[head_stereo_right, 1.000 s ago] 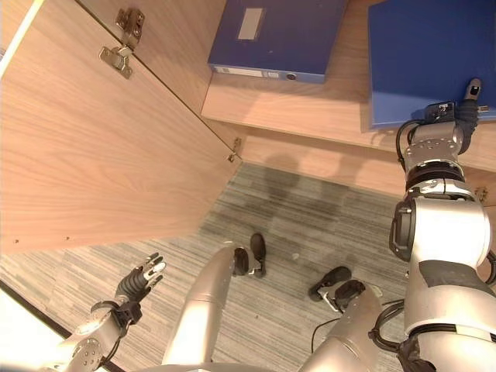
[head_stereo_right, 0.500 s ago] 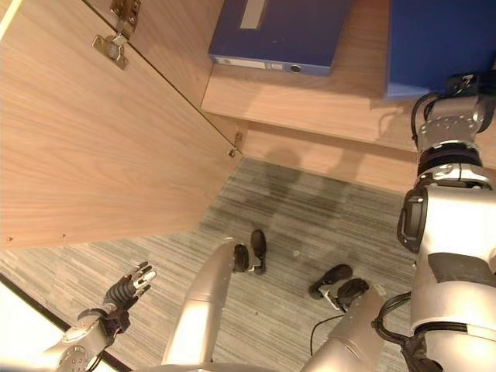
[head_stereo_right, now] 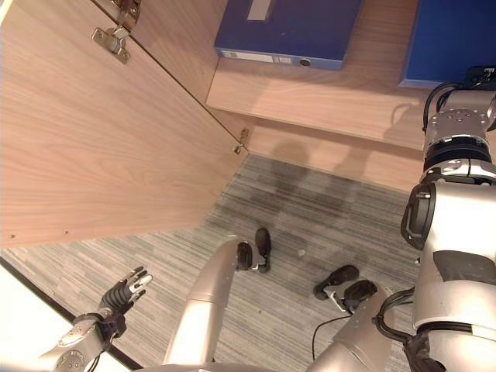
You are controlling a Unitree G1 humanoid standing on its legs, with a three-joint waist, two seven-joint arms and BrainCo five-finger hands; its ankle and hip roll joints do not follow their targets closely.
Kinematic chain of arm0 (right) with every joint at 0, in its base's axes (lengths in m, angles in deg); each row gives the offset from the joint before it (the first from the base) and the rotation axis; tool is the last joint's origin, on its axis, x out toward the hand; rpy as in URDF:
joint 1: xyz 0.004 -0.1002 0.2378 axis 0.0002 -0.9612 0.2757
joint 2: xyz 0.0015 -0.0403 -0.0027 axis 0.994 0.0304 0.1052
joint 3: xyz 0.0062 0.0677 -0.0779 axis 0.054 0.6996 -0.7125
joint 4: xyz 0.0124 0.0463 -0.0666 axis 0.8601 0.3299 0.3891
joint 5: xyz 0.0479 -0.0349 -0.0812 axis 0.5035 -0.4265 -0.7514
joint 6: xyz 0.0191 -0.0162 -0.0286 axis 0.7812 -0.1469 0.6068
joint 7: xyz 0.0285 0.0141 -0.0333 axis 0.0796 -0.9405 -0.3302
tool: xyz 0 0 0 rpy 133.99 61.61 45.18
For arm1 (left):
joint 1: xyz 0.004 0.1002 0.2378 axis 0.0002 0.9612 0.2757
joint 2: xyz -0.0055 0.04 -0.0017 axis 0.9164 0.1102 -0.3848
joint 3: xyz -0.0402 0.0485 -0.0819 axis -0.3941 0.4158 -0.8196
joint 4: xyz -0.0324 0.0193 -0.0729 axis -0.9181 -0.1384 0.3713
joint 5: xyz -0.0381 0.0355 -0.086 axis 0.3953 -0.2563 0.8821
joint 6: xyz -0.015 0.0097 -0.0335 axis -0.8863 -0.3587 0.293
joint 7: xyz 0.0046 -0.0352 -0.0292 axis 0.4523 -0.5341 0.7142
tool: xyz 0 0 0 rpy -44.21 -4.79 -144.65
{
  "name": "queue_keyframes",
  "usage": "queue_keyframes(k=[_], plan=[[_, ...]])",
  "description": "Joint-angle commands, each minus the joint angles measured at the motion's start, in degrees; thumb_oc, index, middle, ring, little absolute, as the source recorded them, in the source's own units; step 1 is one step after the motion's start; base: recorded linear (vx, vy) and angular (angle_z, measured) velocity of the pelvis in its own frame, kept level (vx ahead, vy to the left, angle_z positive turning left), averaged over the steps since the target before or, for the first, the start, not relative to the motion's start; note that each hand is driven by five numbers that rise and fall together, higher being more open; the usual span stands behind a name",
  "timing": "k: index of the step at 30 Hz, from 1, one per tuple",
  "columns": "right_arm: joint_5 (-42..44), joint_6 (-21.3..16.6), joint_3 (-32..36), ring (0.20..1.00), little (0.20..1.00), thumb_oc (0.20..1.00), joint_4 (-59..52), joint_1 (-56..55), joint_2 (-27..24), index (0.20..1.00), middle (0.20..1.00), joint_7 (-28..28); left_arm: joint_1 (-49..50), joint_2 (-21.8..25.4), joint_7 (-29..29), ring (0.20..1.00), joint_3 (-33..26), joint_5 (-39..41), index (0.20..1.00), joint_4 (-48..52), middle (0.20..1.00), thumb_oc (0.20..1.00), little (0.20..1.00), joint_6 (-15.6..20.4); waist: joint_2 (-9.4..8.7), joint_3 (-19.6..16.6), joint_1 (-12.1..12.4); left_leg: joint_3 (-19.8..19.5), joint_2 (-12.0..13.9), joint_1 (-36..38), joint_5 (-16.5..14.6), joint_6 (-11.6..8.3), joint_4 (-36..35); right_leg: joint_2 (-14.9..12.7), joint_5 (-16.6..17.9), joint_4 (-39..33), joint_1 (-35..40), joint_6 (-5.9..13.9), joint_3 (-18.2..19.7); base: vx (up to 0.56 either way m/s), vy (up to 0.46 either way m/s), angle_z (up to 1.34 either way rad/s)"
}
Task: Put the empty folder in the office cabinet
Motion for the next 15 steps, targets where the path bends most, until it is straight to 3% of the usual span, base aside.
queue_keyframes(k=[1, 5, 7, 13, 15], plan=[[1.0, -3.0, -2.2, 1.000, 1.000, 1.000, -9.6, 3.7, -3.5, 1.000, 1.000, 2.7, 2.6, 3.4, 0.4, 1.000, -3.9, 0.3, 1.000, -1.2, 1.000, 1.000, 1.000, 0.6, 0.30, 1.1, 0.4, -2.9, 1.8, -0.9, -2.8, -3.74, 0.7, 1.0, 1.6, -4.6, 3.2, 6.32, 7.1, 0.00, 0.000, 0.00], [2.7, -2.4, -2.5, 1.000, 1.000, 1.000, -10.0, 3.4, -3.2, 1.000, 1.000, 4.8, 2.8, 3.5, 0.1, 1.000, -4.0, 0.3, 1.000, -1.8, 1.000, 1.000, 1.000, 0.3, 0.07, 1.2, 0.4, -2.9, 1.8, -1.1, -2.6, -3.87, 0.5, 1.1, 1.8, -4.7, 3.1, 6.44, 6.9, 0.00, 0.000, 0.00], [2.4, 0.0, -4.4, 1.000, 1.000, 1.000, -8.4, 3.7, -3.5, 1.000, 1.000, 6.4, 3.1, 3.7, -0.4, 1.000, -4.3, 0.3, 1.000, -2.6, 1.000, 1.000, 1.000, 0.2, -0.33, 1.3, 0.4, -3.0, 1.9, -1.4, -2.4, -3.94, 0.5, 1.2, 2.0, -4.6, 2.8, 6.45, 6.8, 0.00, 0.000, 0.00], [-12.3, 14.2, -18.4, 1.000, 1.000, 1.000, 0.5, 6.6, -6.7, 1.000, 1.000, 10.8, 3.8, 5.0, -2.2, 1.000, -5.0, 0.5, 1.000, -3.6, 1.000, 1.000, 1.000, -0.6, -1.40, 1.5, 0.6, -3.0, 2.2, -1.6, -1.9, -4.03, 0.1, 1.1, 2.3, -4.9, 2.2, 6.03, 6.7, 0.00, 0.000, 0.00], [-15.3, 16.2, -20.8, 1.000, 1.000, 1.000, 1.3, 6.8, -6.6, 1.000, 1.000, 12.2, 4.1, 5.0, -2.7, 1.000, -5.2, 0.4, 1.000, -3.8, 1.000, 1.000, 1.000, -0.8, -1.59, 1.6, 0.6, -3.0, 2.2, -1.7, -1.8, -4.03, 0.1, 1.2, 2.3, -4.9, 2.1, 5.91, 6.7, 0.00, 0.000, 0.00]])
